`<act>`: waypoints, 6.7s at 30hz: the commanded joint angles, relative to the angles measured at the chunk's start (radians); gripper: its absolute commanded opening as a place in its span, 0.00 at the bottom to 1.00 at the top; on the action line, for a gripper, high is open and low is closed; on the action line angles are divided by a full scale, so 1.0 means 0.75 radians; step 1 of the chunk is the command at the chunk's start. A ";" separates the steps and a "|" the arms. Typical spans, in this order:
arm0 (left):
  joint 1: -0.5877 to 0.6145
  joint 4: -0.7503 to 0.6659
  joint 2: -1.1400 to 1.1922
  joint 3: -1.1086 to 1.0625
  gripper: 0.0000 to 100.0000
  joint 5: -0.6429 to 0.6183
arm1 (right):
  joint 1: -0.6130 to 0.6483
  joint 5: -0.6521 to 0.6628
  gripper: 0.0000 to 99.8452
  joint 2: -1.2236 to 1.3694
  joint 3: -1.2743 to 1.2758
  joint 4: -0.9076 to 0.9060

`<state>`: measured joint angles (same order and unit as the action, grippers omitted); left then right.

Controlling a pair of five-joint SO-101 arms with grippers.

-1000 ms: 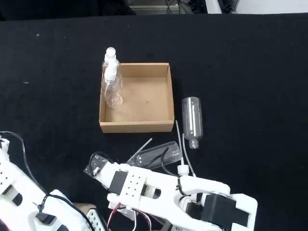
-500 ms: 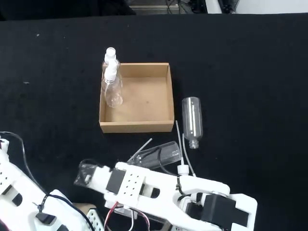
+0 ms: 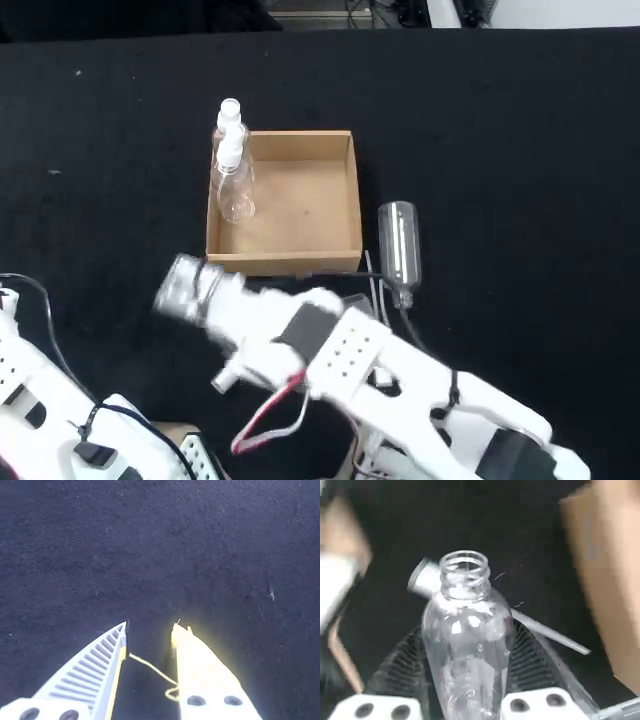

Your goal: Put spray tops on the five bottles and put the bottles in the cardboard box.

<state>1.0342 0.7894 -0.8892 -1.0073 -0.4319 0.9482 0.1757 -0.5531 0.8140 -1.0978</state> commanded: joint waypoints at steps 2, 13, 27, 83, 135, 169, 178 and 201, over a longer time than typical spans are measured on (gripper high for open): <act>0.001 -0.027 -0.037 0.044 0.06 -0.010 | 0.031 -0.227 0.01 -0.058 -0.042 0.280; 0.009 -0.027 -0.037 0.044 0.06 -0.012 | 0.123 -0.638 0.01 0.222 0.017 0.923; 0.007 -0.027 -0.037 0.042 0.06 -0.012 | 0.215 -0.810 0.21 0.412 -0.175 0.931; -0.582 0.544 0.724 0.525 0.23 0.405 | -0.068 0.016 0.29 -0.341 0.183 0.344; -0.064 0.694 0.845 0.823 0.03 1.890 | 0.049 0.014 0.29 -0.347 0.281 0.399; 0.148 0.489 0.847 0.672 0.23 2.332 | 0.049 0.014 0.29 -0.339 0.283 0.399; 0.146 0.417 0.896 0.676 0.23 2.289 | 0.049 0.014 0.29 -0.339 0.283 0.399; 0.159 0.401 1.113 0.725 0.24 2.289 | 0.049 0.014 0.29 -0.339 0.283 0.399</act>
<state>1.1523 1.0963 -0.0483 -0.4687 1.2973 0.9728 0.1880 -0.7864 1.0303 -0.8247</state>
